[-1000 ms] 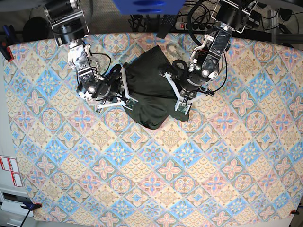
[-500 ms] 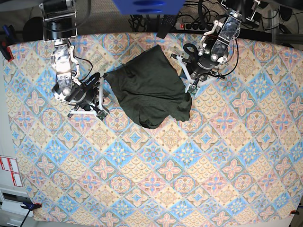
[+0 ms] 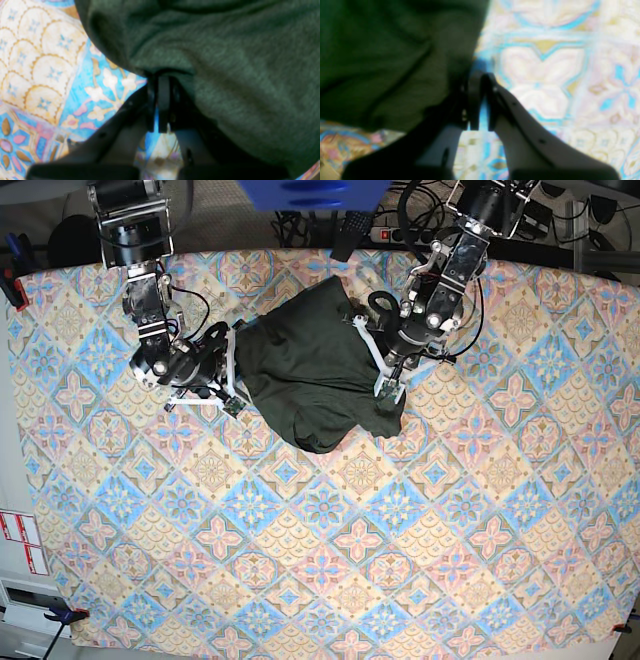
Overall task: Fold the T-shirt properly
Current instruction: 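Grasp the green bundle's edge with both grippers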
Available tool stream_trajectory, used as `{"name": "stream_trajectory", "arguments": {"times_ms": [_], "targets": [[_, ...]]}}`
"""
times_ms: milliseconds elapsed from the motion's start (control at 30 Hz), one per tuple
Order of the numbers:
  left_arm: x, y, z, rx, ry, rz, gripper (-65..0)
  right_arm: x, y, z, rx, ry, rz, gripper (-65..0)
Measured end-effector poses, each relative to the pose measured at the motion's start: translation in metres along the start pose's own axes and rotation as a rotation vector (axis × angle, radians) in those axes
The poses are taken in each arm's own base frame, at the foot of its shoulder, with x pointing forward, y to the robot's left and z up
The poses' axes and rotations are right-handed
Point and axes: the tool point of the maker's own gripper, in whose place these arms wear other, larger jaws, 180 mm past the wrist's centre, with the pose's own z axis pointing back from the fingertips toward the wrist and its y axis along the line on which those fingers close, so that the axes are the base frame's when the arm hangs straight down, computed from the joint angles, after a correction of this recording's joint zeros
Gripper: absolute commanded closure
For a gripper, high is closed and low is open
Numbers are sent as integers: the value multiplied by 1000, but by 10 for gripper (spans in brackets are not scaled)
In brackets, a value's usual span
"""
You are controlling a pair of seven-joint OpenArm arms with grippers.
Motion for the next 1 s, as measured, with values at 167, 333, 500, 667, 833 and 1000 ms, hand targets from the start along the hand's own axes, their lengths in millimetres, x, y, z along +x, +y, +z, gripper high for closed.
{"name": "stream_trajectory", "arguments": {"times_ms": [167,333,500,667,833,1000], "targets": [[26,2,-15,3,-18,13,0,-5,27,5,28,-16,18,-38],[42,5,-22,3,-22,11,0,-11,44,15,39,-5,50,-38],[61,8,-20,14,-49,8,0,7,32,33,-16,-77,47,-38],[79,6,5,4,-143,-7,0,-1,10,60,-115,-93,17,-38],[66,-8,39,-19,-199,-10,0,9,26,67,-101,-134,40,-38],[31,-30,51,-76,-150,10,0,19,53,60,-34,-143,99,-38]]}}
